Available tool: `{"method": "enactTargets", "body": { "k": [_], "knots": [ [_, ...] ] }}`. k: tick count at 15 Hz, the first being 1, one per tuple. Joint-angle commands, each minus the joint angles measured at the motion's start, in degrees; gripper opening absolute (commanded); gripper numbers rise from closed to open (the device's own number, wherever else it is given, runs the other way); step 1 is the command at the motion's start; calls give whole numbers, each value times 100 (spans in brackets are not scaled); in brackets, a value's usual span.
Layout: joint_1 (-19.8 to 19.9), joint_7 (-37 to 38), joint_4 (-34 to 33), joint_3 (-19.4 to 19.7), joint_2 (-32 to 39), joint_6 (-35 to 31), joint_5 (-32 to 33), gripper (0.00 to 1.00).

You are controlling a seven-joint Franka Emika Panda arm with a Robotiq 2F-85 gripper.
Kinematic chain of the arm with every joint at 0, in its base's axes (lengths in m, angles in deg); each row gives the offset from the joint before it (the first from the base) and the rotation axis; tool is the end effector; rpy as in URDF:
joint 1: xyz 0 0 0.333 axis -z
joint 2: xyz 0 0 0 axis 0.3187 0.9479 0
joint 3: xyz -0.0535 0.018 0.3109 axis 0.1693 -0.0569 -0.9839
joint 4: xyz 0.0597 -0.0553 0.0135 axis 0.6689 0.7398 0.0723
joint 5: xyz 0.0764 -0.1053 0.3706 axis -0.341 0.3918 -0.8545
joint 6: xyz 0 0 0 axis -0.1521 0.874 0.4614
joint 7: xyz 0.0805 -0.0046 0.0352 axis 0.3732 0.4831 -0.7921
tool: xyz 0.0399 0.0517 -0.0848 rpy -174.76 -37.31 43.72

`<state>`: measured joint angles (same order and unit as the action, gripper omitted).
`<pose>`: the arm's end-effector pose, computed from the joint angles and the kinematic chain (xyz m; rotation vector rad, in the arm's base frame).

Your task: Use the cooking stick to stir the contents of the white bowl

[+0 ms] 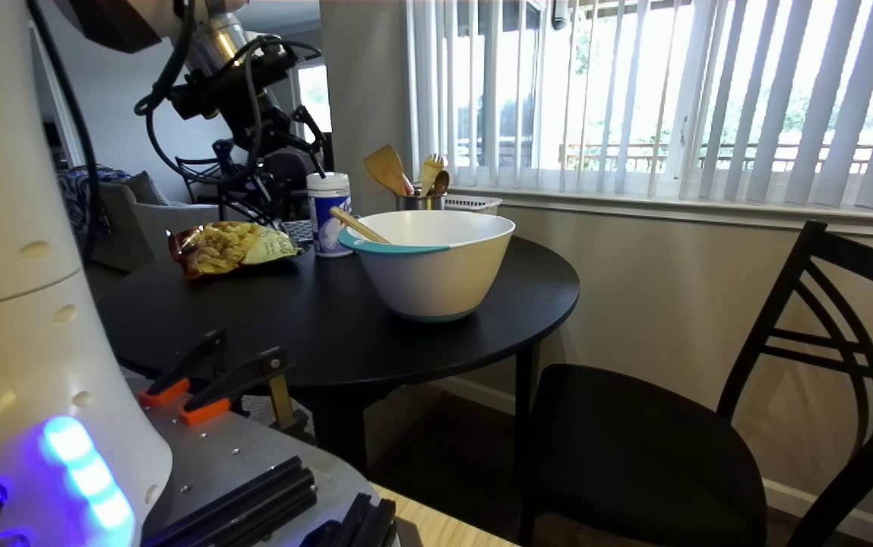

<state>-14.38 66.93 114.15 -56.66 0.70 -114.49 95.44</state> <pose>0.3563 0.2152 0.2859 2.6231 0.9711 0.4449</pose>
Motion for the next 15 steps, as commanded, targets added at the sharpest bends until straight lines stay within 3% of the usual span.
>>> {"method": "enactTargets", "body": {
  "k": [1, 6, 10, 11, 15],
  "knots": [
    [193, 508, -211, -254, 117, 376, 795, 100],
    [350, 1860, -641, -538, 677, 1037, 2480, 100],
    [249, 2589, -1062, -529, 1479, 1653, 3310, 100],
    [-484, 2678, -1143, 195, 1636, 1802, 3414, 100],
    [-1225, 2938, -1419, 1029, 2115, 2024, 3503, 100]
  ]
}}
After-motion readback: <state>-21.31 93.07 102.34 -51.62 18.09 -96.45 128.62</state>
